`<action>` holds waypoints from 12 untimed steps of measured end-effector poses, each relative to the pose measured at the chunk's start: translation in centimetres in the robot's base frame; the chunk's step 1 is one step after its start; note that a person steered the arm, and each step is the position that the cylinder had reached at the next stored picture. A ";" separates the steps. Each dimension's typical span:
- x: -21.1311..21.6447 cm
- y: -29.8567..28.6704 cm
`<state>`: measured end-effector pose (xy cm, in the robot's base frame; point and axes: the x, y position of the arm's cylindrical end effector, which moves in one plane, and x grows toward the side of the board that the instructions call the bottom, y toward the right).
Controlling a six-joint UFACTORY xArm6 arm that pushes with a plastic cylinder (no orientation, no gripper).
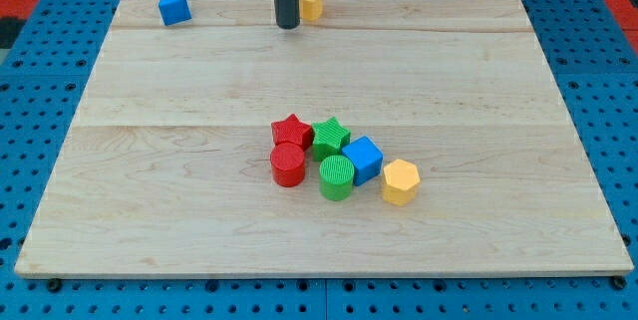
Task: Push the yellow hexagon to the top right
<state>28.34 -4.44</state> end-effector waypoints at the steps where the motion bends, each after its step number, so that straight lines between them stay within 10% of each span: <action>1: 4.7 -0.5; 7: 28.0 -1.3; 12: 24.4 17.9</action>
<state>52.78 13.46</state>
